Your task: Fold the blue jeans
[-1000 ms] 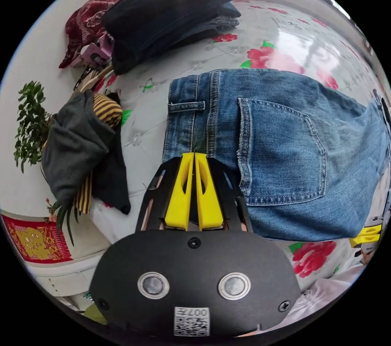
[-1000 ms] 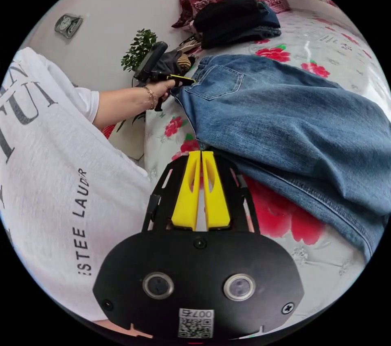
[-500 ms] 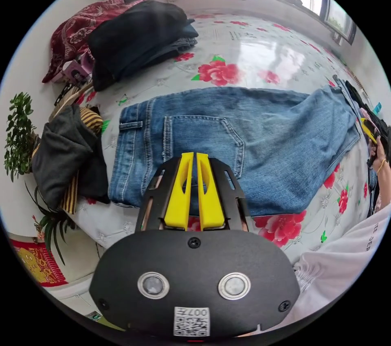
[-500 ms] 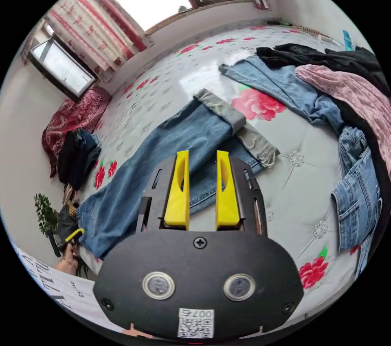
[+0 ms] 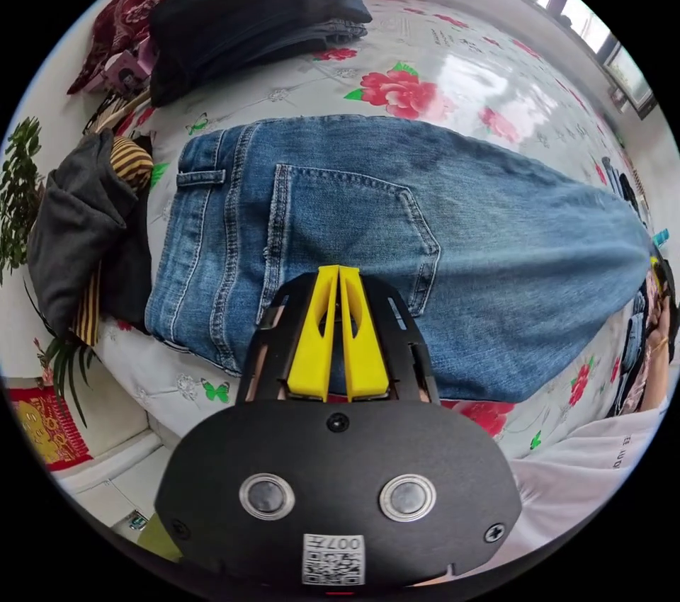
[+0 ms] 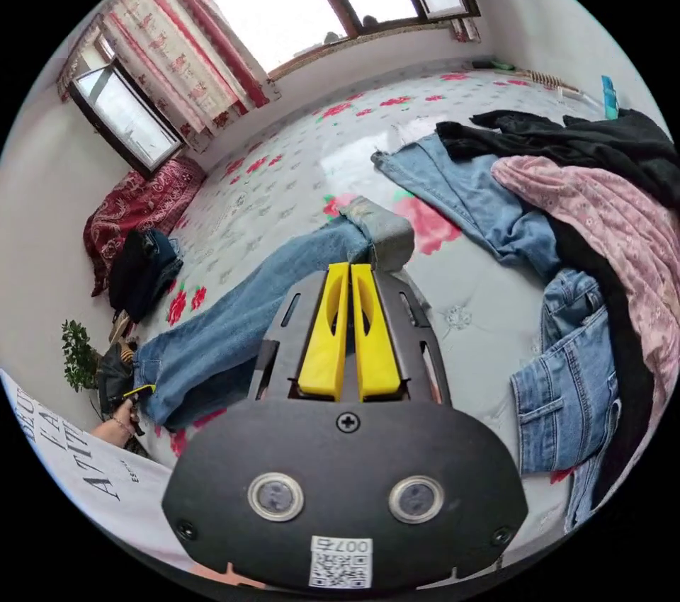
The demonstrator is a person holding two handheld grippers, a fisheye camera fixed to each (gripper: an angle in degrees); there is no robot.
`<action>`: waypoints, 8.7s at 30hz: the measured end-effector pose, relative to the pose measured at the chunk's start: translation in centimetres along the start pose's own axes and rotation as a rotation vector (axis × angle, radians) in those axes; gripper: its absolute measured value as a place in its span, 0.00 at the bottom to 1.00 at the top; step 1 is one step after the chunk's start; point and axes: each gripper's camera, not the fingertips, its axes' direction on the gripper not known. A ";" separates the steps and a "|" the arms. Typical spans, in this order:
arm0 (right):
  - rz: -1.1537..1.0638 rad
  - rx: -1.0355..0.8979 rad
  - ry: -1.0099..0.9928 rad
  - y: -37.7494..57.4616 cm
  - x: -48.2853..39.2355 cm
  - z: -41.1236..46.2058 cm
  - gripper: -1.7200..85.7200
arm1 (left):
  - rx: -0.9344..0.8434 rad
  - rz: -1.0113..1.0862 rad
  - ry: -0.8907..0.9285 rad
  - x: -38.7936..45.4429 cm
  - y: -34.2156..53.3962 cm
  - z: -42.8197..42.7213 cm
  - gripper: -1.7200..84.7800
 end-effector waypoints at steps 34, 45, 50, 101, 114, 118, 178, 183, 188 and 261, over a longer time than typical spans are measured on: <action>-0.339 -0.055 0.317 -9.9 -16.1 9.4 0.04 | -0.037 0.149 0.017 3.1 2.4 -1.6 0.08; -0.212 0.120 -0.096 1.9 -12.0 -4.8 0.10 | 0.032 0.517 0.116 10.6 4.8 -4.2 0.07; -0.424 -0.007 -0.131 7.2 -14.1 -3.3 0.12 | -0.037 0.604 0.067 10.5 5.2 -1.9 0.03; -0.702 -0.267 -0.525 6.8 -29.1 -4.4 0.03 | 0.285 -0.844 0.627 -29.5 15.8 -0.2 0.12; 0.523 0.303 -0.746 0.9 10.9 -11.4 0.02 | 0.229 0.634 0.800 5.5 4.3 -3.7 0.11; 0.555 0.245 -0.702 0.9 13.9 -9.3 0.02 | 0.128 0.850 0.749 16.0 2.7 -0.8 0.11; -0.307 -0.200 -0.479 12.4 -5.3 -0.1 0.02 | 0.434 0.470 0.738 7.2 1.9 -10.7 0.09; -0.136 -0.176 -0.505 11.1 0.2 0.6 0.04 | 0.103 0.583 0.782 17.8 2.2 -2.9 0.11; -0.114 -0.145 -0.529 7.9 2.4 1.5 0.06 | 0.158 0.629 0.809 16.1 4.2 -4.6 0.12; -0.172 -0.257 -0.082 15.9 -3.7 -0.2 0.03 | -0.085 0.690 0.116 19.1 14.3 2.9 0.09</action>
